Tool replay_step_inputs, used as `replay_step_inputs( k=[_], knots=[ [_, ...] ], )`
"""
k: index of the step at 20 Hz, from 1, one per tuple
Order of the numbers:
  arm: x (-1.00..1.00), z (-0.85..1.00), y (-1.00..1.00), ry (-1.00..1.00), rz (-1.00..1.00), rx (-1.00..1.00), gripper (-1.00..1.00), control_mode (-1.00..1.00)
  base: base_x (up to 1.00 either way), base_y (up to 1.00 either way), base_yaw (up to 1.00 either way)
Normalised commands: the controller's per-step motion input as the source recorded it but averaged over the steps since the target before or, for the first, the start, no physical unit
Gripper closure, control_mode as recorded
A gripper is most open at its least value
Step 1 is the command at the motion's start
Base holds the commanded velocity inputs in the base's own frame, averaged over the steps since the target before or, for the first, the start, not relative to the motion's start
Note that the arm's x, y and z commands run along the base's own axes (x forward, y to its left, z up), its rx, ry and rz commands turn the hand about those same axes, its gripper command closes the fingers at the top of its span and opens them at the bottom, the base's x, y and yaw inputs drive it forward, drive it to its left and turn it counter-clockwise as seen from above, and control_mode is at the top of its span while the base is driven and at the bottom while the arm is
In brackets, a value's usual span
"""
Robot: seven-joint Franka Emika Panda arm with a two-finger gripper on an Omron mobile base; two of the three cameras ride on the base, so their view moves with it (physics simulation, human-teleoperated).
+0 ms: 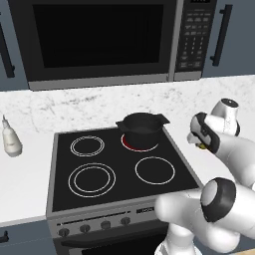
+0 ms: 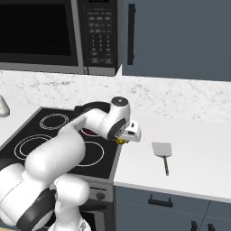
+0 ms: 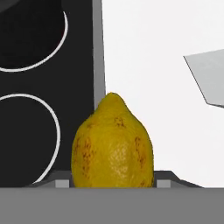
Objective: Put the lime and lemon in the pot. Retrieve the spatula and lightly stir the vegetables in the pot.
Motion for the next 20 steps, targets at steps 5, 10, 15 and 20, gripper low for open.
replay_step_inputs(
  k=[5, 10, 15, 20],
  knots=[
    [0.09, 0.53, 0.89, -0.05, 0.17, 0.06, 1.00, -1.00, 0.00, 0.00, 0.00],
    [0.31, 0.33, 0.97, -0.04, 0.15, 0.02, 1.00, -1.00, 0.00, 0.00, 0.00],
    [0.46, 0.26, 0.55, 0.02, 0.05, 0.00, 1.00, -1.00, 0.00, 0.00, 0.00],
    [0.64, 0.01, 0.11, 0.06, 0.00, 0.00, 1.00, -1.00, 0.00, 0.00, 0.00]
  ],
)
